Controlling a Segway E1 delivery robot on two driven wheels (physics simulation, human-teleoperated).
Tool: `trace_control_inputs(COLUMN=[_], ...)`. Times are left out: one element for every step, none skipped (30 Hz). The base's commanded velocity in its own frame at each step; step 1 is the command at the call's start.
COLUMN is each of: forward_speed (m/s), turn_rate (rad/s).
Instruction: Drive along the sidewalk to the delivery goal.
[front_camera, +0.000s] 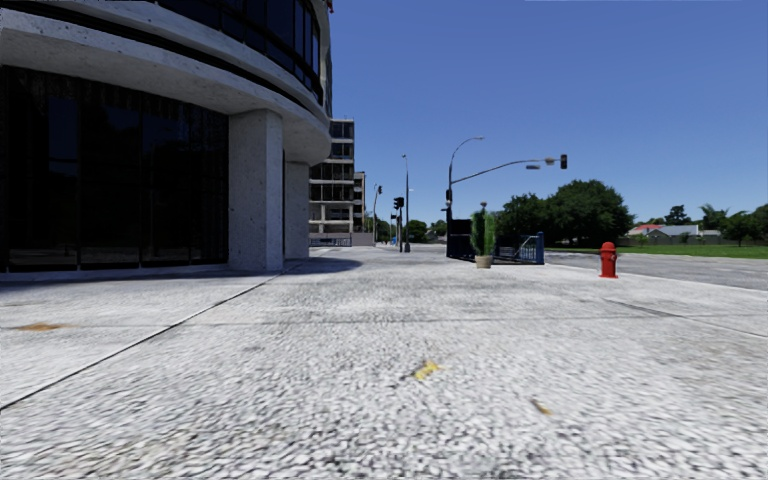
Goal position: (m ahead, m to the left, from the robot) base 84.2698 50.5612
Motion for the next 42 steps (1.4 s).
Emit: trace_control_inputs(forward_speed=[2.00, 2.00, 2.00, 2.00, 2.00, 2.00, 2.00, 2.00, 2.00, 2.00, 2.00, 2.00, 2.00, 2.00, 2.00, 2.00, 2.00, 2.00, 2.00, 2.00, 2.00, 2.00, 2.00, 2.00, 2.00, 2.00, 2.00, 2.00, 2.00, 2.00, 2.00, 2.00, 2.00, 2.00, 2.00, 2.00, 2.00, 2.00, 2.00, 2.00, 2.00, 2.00], turn_rate=[0.00, 0.00, 0.00, 0.00, 0.00, 0.00, 0.00, 0.00, 0.00, 0.00, 0.00, 0.00, 0.00, 0.00, 0.00, 0.00, 0.00, 0.00, 0.00, 0.00, 0.00, 0.00, 0.00, 0.00, 0.00, 0.00, 0.00, 0.00, 0.00, 0.00, 0.00, 0.00, 0.00, 0.00, 0.00, 0.00, 0.00, 0.00, 0.00, 0.00, 0.00, 0.00])
